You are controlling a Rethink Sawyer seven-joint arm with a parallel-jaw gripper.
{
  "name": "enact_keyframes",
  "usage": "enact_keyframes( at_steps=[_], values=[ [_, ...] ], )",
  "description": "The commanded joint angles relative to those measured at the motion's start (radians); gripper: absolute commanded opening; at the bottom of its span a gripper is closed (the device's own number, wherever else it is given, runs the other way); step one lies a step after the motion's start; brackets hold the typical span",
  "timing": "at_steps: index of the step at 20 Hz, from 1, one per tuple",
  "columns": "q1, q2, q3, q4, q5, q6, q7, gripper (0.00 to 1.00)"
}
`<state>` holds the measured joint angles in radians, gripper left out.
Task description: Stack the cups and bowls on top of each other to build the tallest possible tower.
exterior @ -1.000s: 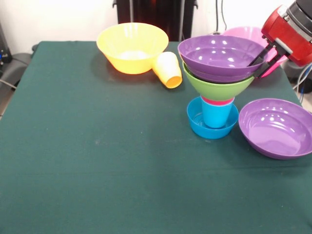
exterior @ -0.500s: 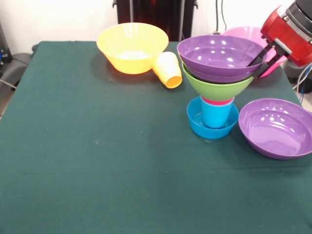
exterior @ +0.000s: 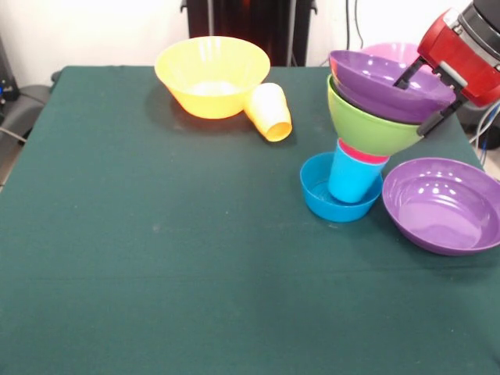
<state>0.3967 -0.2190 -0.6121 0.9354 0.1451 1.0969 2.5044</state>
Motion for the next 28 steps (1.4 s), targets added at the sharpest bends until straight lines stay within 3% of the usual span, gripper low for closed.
enact_keyframes(
  at_steps=[1,16,28],
  values=[
    [-0.011,0.015,0.062,0.042,0.014,-0.052,0.202,1.0],
    [-0.01,0.011,0.058,0.045,0.01,-0.046,0.195,1.0],
    [-0.042,-0.013,0.061,0.027,-0.003,-0.055,0.126,1.0]
  ],
)
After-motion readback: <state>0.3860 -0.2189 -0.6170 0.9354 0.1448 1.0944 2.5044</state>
